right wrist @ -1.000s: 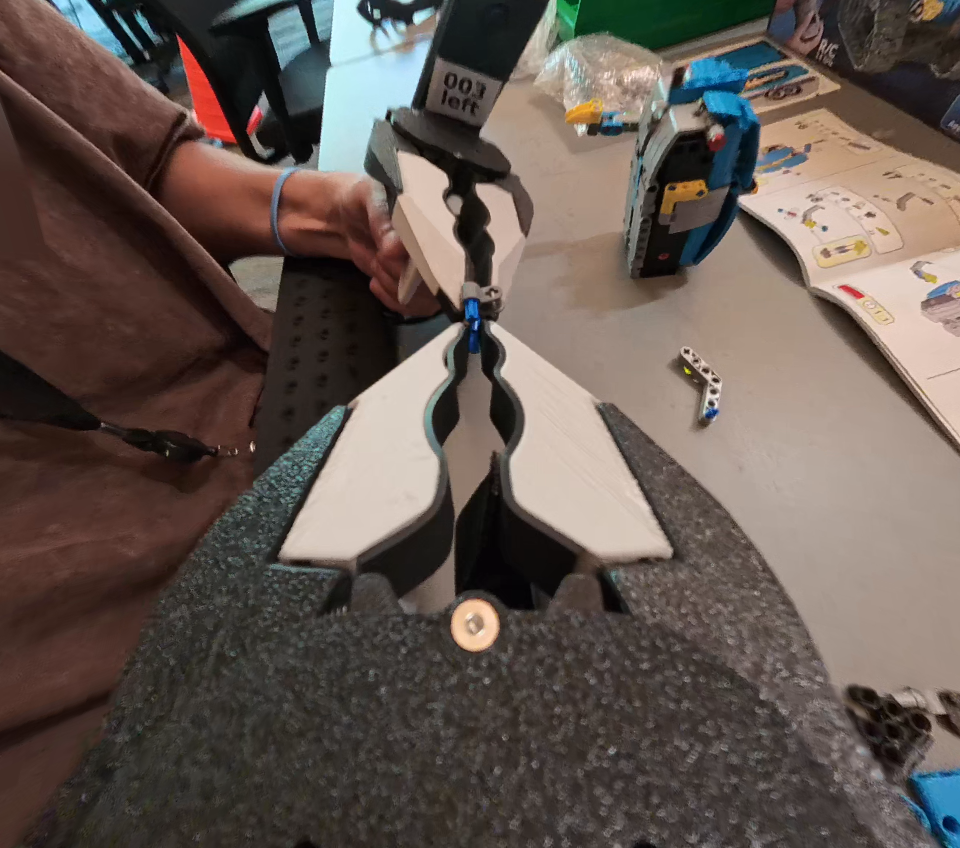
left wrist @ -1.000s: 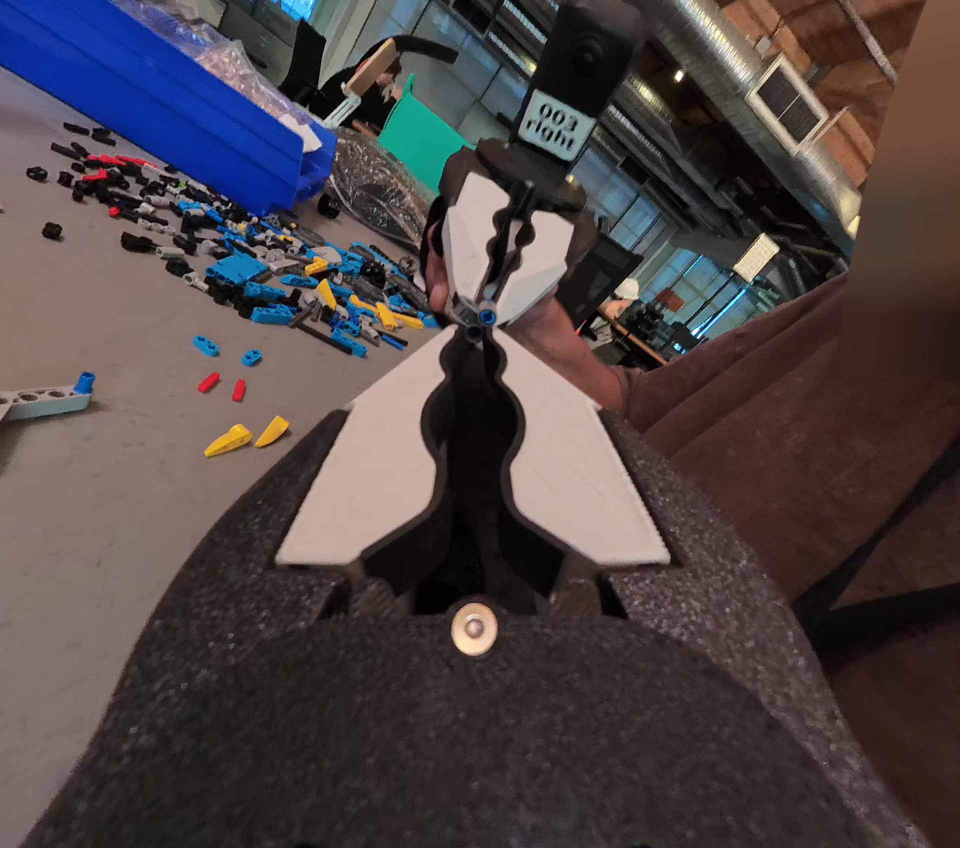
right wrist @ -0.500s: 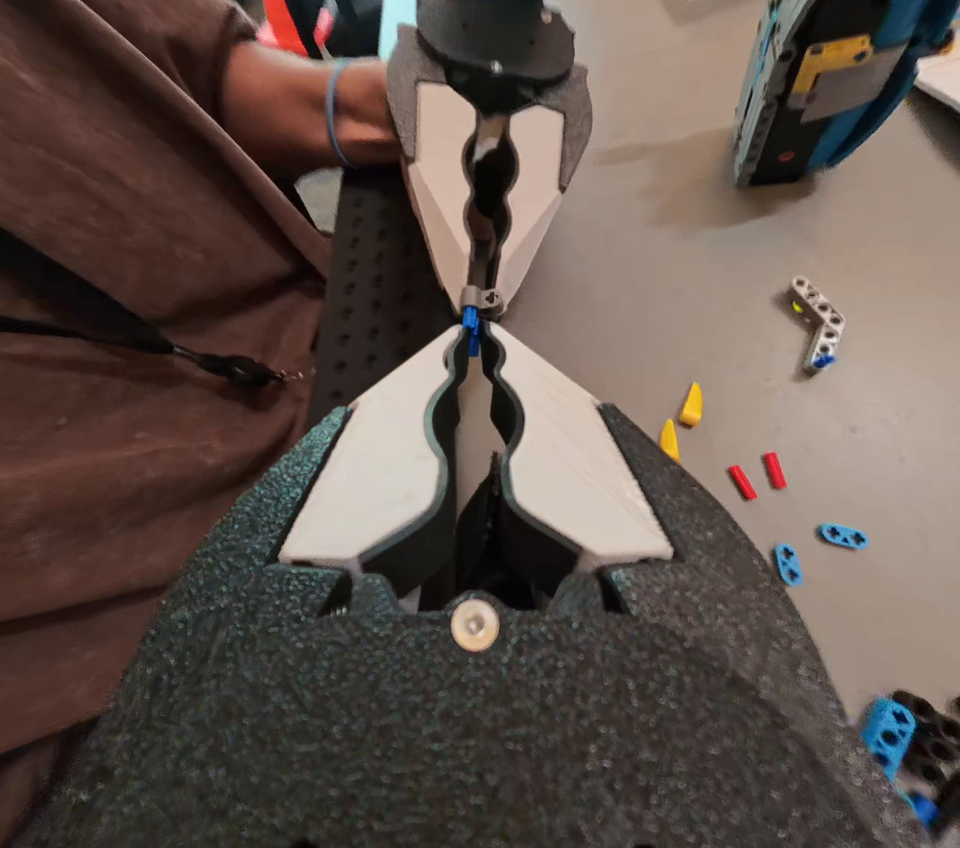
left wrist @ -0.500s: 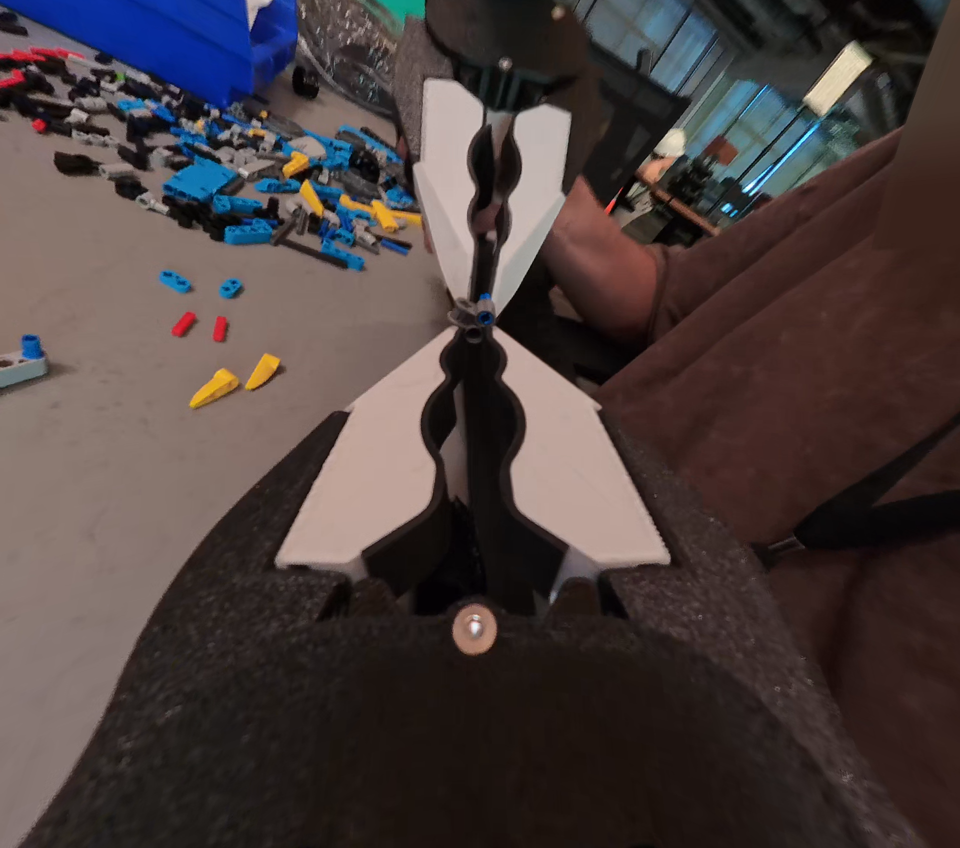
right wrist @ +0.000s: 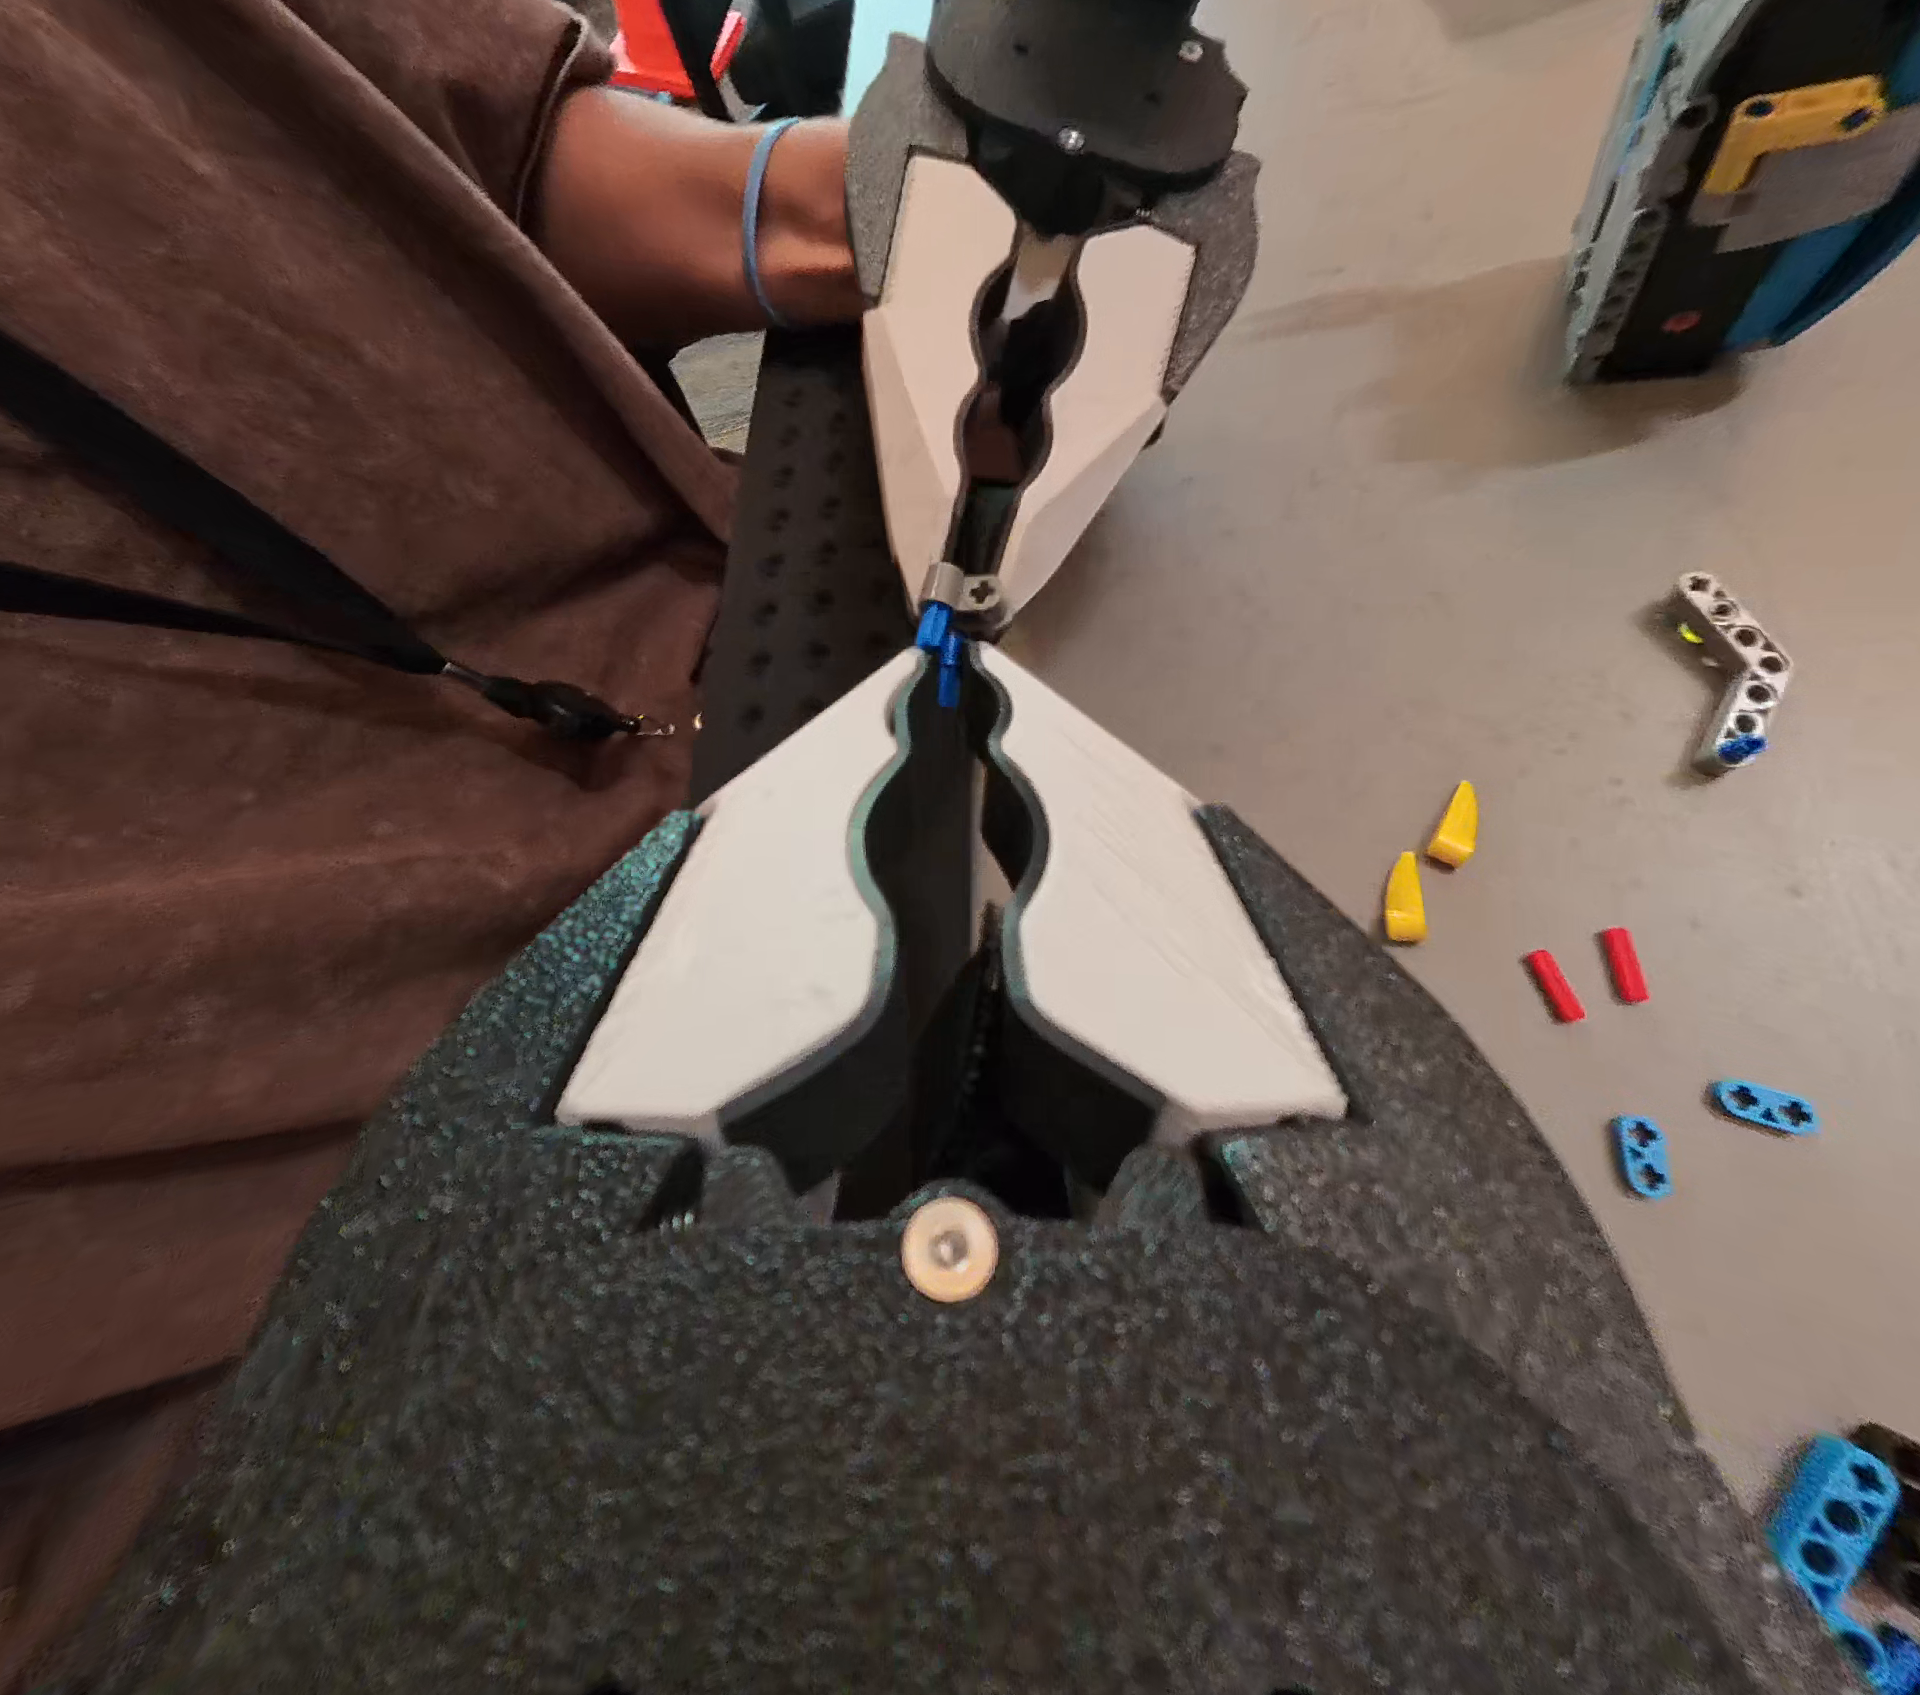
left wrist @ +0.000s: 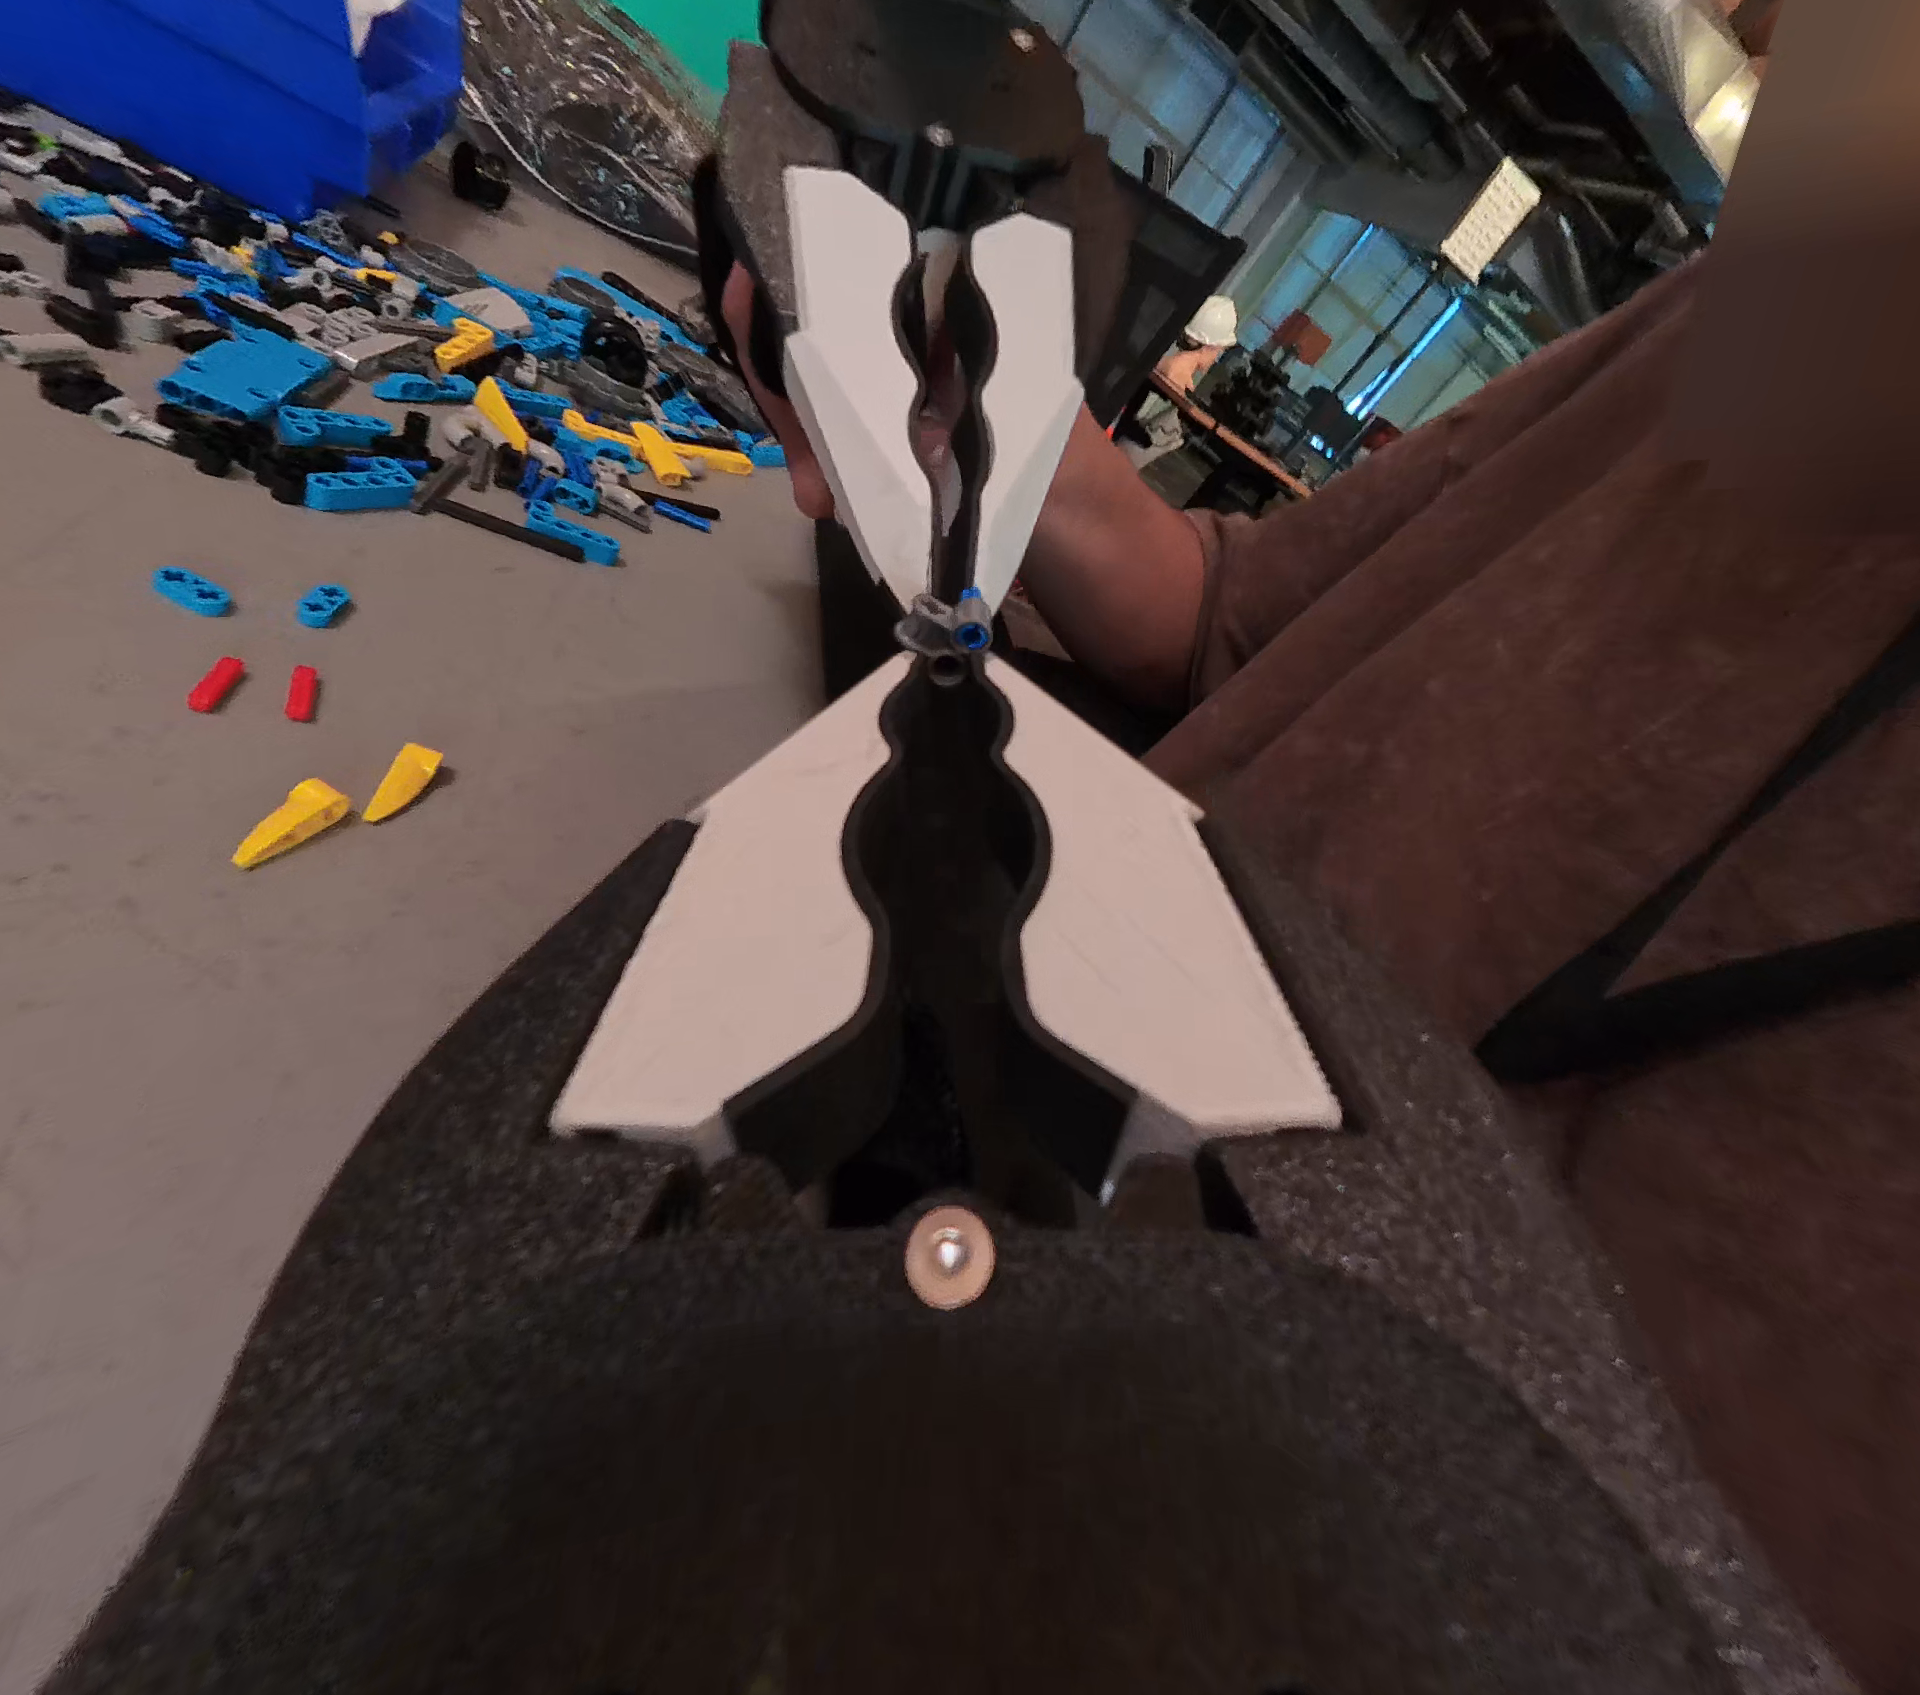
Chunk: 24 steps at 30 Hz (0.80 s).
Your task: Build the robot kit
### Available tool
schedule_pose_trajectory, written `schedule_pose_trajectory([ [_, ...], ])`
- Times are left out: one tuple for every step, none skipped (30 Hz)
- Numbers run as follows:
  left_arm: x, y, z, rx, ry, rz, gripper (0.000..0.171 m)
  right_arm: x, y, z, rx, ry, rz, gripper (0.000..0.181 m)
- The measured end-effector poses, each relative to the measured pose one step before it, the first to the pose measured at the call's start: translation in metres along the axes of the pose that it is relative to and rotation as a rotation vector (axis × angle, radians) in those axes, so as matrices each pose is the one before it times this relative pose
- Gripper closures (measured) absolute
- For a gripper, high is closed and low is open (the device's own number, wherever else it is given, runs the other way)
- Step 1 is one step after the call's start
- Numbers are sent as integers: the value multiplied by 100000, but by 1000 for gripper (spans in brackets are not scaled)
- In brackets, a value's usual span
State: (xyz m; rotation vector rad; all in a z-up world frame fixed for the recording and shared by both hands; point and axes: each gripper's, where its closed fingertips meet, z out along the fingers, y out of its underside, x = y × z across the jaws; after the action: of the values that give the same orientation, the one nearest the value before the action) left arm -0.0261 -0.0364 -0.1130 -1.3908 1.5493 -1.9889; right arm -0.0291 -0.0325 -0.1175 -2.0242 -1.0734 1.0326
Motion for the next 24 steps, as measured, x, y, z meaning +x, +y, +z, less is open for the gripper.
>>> schedule_pose_trajectory([
  [56, 119, 37, -786, -306, 1667, 167, -94, 50, 39, 105, -857, -270, 177],
  [-75, 36, -18, -214, -674, 727, 167, 60, -6, 22, 463, -110, 76, 177],
  [-145, -42, -39, 322, -989, 396, 167, 186, -18, 26, 514, 862, -481, 177],
  [-26, -158, -75, 1006, -238, 155, 167, 107, -165, -23, 1426, 214, -177, 177],
  [119, -245, -82, 1351, 757, -306, 167, -113, -269, -60, 2029, -1264, 422, 177],
  [46, -253, -103, 1492, 396, -509, 166, 9, -254, -68, 1499, -239, 15, 177],
  [-75, -327, -155, 1952, 77, -1020, 166, 188, -315, -87, 1403, 1446, -663, 177],
  [-41, -434, -220, 2493, 544, -1627, 166, 169, -431, -62, 2016, 1760, -1514, 176],
  [-122, -473, -236, 2658, 76, -1411, 166, 232, -493, -43, 2339, 2633, -1633, 177],
  [-239, -387, -203, 2237, -896, -840, 166, 403, -342, -32, 1351, 3676, -1574, 177],
  [-171, -224, -135, 1363, -627, -693, 166, 266, -158, 22, 611, 2716, -1874, 177],
  [-60, -112, -67, 626, -217, -397, 166, 42, -32, 61, 202, 1264, -1628, 176],
  [-126, -84, -37, 444, -838, 56, 166, 142, -19, 15, 302, 1505, -986, 176],
  [-187, 0, -14, 69, -1105, -60, 166, 198, 78, -20, -76, 1374, -430, 176],
  [-206, 45, -30, -288, -1006, -247, 166, 90, 205, -26, -700, 141, 143, 176],
  [-283, -5, -98, -95, -1596, 133, 166, 189, 274, -48, -987, 223, 727, 176],
  [-357, -43, -139, -120, -2089, 387, 166, 469, 405, -82, -1383, 1907, 442, 176],
  [-383, 42, -136, -502, -2126, 248, 166, 571, 638, -17, -2443, 2360, -38, 176],
  [-423, 83, -97, -577, -2439, 245, 166, 565, 1111, 156, -4941, 2098, 16, 176],
  [-501, 104, -44, -581, -2783, 20, 166, 629, 1524, 385, -6783, 2171, -237, 176],
  [-516, 170, 10, -892, -2719, -432, 166, 519, 1598, 593, -6990, 1699, -846, 176],
  [-468, 193, 54, -982, -2512, -378, 166, 259, 1251, 741, -4911, 969, -2014, 176],
  [-322, 156, 69, -735, -1983, 156, 165, 116, 1001, 779, -4038, 666, -3147, 176],
  [-125, 118, 64, -632, -944, 490, 165, 18, 763, 749, -3374, 529, -3039, 176],
])
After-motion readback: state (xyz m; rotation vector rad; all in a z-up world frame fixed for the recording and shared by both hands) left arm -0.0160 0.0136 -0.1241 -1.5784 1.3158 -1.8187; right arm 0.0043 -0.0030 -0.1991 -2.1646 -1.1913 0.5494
